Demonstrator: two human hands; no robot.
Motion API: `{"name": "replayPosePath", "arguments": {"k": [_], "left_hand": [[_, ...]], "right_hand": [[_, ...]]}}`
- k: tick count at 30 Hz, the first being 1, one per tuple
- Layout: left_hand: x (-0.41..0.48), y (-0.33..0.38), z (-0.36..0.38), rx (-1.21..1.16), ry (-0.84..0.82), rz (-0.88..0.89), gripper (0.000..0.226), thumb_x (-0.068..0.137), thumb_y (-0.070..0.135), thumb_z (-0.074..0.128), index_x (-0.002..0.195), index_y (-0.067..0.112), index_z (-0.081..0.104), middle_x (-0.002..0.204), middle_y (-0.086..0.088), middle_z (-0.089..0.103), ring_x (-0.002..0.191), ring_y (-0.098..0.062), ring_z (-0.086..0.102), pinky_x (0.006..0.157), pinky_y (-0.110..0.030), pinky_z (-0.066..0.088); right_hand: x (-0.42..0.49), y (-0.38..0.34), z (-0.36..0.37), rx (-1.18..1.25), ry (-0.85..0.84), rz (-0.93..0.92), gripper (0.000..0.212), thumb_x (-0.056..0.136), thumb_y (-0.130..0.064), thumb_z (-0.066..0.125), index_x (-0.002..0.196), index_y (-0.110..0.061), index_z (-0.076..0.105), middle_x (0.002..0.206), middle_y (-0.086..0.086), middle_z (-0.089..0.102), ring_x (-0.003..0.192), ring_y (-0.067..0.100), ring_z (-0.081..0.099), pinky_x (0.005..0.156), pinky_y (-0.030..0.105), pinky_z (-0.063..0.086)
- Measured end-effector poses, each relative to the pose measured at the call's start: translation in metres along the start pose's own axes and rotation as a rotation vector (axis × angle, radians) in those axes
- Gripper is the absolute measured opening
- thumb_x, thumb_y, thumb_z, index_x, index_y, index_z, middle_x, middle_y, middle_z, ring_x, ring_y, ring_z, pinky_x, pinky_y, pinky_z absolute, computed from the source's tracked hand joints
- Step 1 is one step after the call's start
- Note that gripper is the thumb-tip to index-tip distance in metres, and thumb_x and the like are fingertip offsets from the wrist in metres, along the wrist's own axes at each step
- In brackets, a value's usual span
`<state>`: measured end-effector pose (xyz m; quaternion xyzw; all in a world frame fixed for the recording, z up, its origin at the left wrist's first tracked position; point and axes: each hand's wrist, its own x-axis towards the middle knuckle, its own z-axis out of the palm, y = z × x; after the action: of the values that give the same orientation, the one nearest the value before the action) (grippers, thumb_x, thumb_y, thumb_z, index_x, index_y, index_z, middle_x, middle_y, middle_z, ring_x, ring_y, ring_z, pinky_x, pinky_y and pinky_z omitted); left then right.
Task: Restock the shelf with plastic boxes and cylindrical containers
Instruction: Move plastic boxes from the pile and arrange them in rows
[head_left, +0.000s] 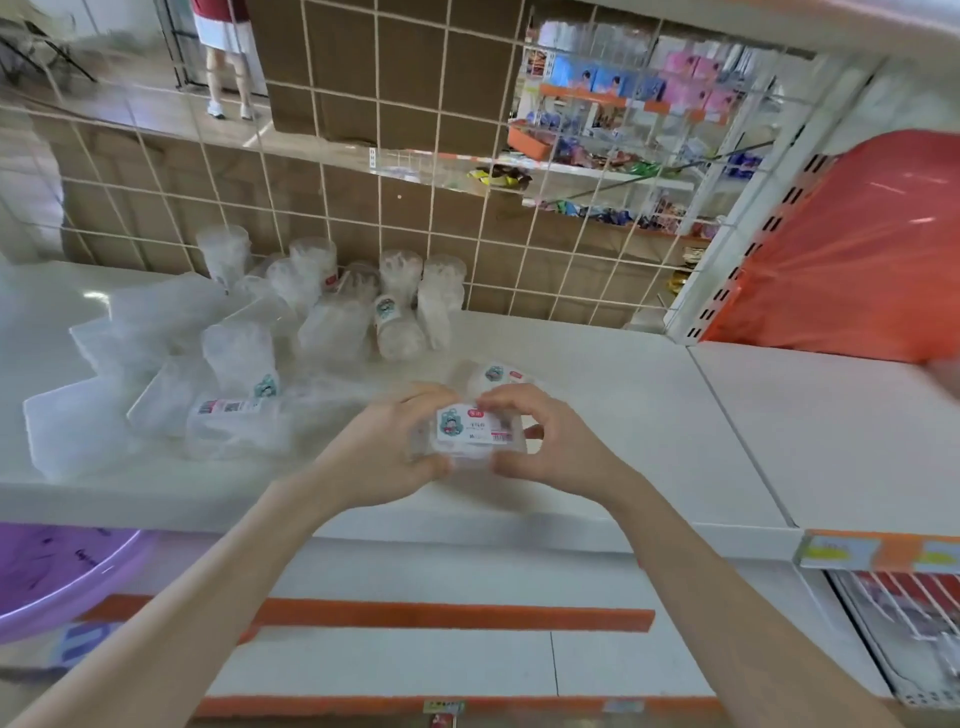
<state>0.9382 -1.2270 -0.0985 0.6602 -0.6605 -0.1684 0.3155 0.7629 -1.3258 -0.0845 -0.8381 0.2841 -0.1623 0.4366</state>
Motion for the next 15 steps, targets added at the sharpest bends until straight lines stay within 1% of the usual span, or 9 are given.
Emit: {"name": "replayPosePath", "arguments": {"k": [1, 2, 4, 6, 8, 11, 12, 13, 15], "left_hand": [[0.004, 0.004, 0.005, -0.004, -0.027, 0.026, 0.061, 0.074, 0.014, 0.074, 0.13, 0.011, 0.05, 0.133, 0.0, 0.049, 0.113, -0.005, 0.043, 0.087, 0.004, 0.022], [0.008, 0.007, 0.01, 0.001, -0.048, 0.043, 0.061, 0.075, 0.015, 0.074, 0.131, 0.012, 0.049, 0.134, 0.001, 0.047, 0.116, -0.005, 0.043, 0.089, 0.003, 0.021], [0.017, 0.014, 0.021, 0.018, -0.074, 0.077, 0.062, 0.076, 0.018, 0.074, 0.132, 0.014, 0.048, 0.137, 0.001, 0.045, 0.125, -0.011, 0.042, 0.094, -0.004, 0.021], [0.028, 0.02, 0.031, 0.046, -0.081, 0.105, 0.062, 0.077, 0.02, 0.073, 0.133, 0.014, 0.047, 0.139, 0.0, 0.044, 0.129, -0.014, 0.039, 0.097, -0.009, 0.02], [0.04, 0.023, 0.04, 0.085, -0.071, 0.129, 0.059, 0.079, 0.021, 0.07, 0.133, 0.013, 0.047, 0.138, -0.003, 0.044, 0.129, -0.017, 0.038, 0.1, -0.013, 0.02], [0.057, 0.021, 0.048, 0.123, -0.047, 0.117, 0.052, 0.084, 0.023, 0.064, 0.132, 0.014, 0.047, 0.138, -0.002, 0.042, 0.13, -0.018, 0.033, 0.101, -0.016, 0.019], [0.062, 0.019, 0.05, 0.147, -0.041, 0.098, 0.051, 0.084, 0.024, 0.063, 0.132, 0.016, 0.047, 0.139, -0.003, 0.041, 0.13, -0.02, 0.031, 0.103, -0.02, 0.02], [0.069, 0.017, 0.051, 0.185, -0.045, 0.074, 0.051, 0.084, 0.024, 0.062, 0.132, 0.017, 0.046, 0.14, -0.004, 0.039, 0.131, -0.022, 0.029, 0.105, -0.026, 0.022], [0.083, 0.013, 0.053, 0.275, -0.083, 0.033, 0.053, 0.084, 0.023, 0.061, 0.134, 0.018, 0.043, 0.144, -0.007, 0.032, 0.134, -0.027, 0.024, 0.108, -0.036, 0.025]], "right_hand": [[-0.006, 0.003, -0.003, -0.069, 0.002, -0.024, 0.052, 0.069, -0.004, 0.077, 0.116, -0.018, 0.058, 0.111, -0.014, 0.05, 0.103, -0.003, 0.047, 0.088, 0.004, 0.033], [-0.011, 0.006, -0.005, -0.132, 0.013, -0.037, 0.053, 0.069, -0.005, 0.078, 0.117, -0.015, 0.058, 0.11, -0.012, 0.05, 0.102, -0.001, 0.047, 0.089, 0.003, 0.031], [-0.02, 0.012, -0.012, -0.221, 0.068, -0.024, 0.054, 0.068, -0.008, 0.078, 0.119, -0.012, 0.058, 0.111, -0.008, 0.049, 0.104, 0.003, 0.046, 0.093, 0.006, 0.031], [-0.028, 0.02, -0.019, -0.272, 0.137, 0.008, 0.053, 0.069, -0.01, 0.077, 0.118, -0.011, 0.059, 0.112, -0.003, 0.05, 0.105, 0.007, 0.047, 0.093, 0.009, 0.032], [-0.037, 0.033, -0.026, -0.306, 0.223, 0.071, 0.05, 0.069, -0.011, 0.077, 0.116, -0.009, 0.06, 0.113, 0.002, 0.053, 0.104, 0.014, 0.051, 0.089, 0.012, 0.036], [-0.051, 0.055, -0.036, -0.36, 0.349, 0.24, 0.048, 0.07, -0.013, 0.076, 0.115, -0.009, 0.06, 0.117, 0.005, 0.054, 0.105, 0.022, 0.054, 0.086, 0.02, 0.039], [-0.055, 0.062, -0.038, -0.366, 0.384, 0.289, 0.049, 0.071, -0.014, 0.076, 0.116, -0.01, 0.06, 0.118, 0.006, 0.054, 0.106, 0.023, 0.054, 0.088, 0.023, 0.04], [-0.059, 0.068, -0.04, -0.369, 0.42, 0.327, 0.049, 0.072, -0.014, 0.075, 0.117, -0.01, 0.059, 0.12, 0.007, 0.054, 0.107, 0.025, 0.053, 0.089, 0.026, 0.04], [-0.064, 0.076, -0.039, -0.405, 0.478, 0.365, 0.047, 0.075, -0.018, 0.073, 0.119, -0.011, 0.058, 0.123, 0.007, 0.054, 0.111, 0.026, 0.049, 0.089, 0.027, 0.036]]}}
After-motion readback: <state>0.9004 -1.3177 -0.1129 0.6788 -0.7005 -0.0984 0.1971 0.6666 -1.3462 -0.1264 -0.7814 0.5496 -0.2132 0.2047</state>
